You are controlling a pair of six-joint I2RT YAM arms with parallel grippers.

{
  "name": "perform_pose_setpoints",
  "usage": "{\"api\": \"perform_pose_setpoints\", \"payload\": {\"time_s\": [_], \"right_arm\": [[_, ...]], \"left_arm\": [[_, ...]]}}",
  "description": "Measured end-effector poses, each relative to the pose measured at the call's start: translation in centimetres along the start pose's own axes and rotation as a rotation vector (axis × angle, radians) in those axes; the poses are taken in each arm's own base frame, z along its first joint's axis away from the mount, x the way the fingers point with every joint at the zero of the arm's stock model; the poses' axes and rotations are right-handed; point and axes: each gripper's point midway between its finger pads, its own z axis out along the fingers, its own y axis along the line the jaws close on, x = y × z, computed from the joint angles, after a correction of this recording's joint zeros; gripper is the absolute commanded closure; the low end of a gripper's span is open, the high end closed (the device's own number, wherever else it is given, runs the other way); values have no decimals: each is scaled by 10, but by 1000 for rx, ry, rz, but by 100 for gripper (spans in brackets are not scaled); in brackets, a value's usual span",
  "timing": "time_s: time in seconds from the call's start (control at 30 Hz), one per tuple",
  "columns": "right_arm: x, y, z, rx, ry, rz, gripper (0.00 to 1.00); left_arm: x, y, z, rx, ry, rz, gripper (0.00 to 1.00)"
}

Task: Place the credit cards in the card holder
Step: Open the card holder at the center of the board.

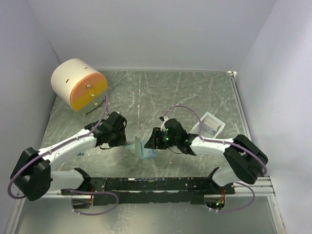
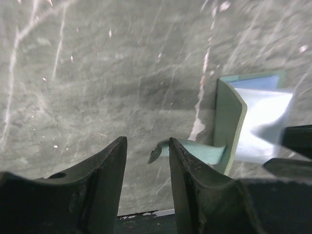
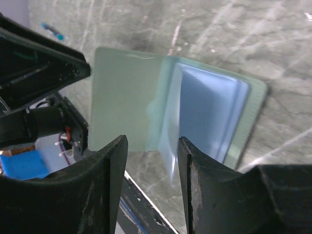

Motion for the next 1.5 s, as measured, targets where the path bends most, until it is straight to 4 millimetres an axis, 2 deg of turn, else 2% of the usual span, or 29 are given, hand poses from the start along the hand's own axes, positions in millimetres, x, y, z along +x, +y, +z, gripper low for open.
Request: {"api": "perform_pose_setpoints", "payload": {"time_s": [0.17,0.3,0.5,0.6,0.7,0.8,0.97,1.1,1.23,1.33,1.5], "right_arm": [[-2,22,2,-98,-1,-2,54],[0,38,4,-162,2,-14,54],[10,39,16,-171,35,-22,54],[10,45,22,-183,44,-33,53],[7,54,26,-204,44,-61,48],[8,63,28,-231,42,-107,45],[14,67,29,-246,46,-160,45],[18,63,33,-237,56,-175,45],[23,55,38,-220,73,-178,45],[26,51,41,-210,84,-182,45],[29,50,42,-207,91,-196,45]], "left_arm": [[-28,-18,-21,44,-76,4,43],[-32,-30,-38,124,-96,-4,39],[-37,-39,-58,206,-136,-16,31],[-35,-42,-58,232,-120,-21,28],[-33,-45,-56,274,-102,-31,24],[-34,-44,-53,301,-93,-46,23],[-36,-41,-44,350,-71,-57,23],[-26,-46,-31,398,-13,-39,24],[-14,-49,-20,427,54,-17,30],[-10,-47,-12,412,77,-7,37],[-6,-41,-2,379,99,8,56]]}}
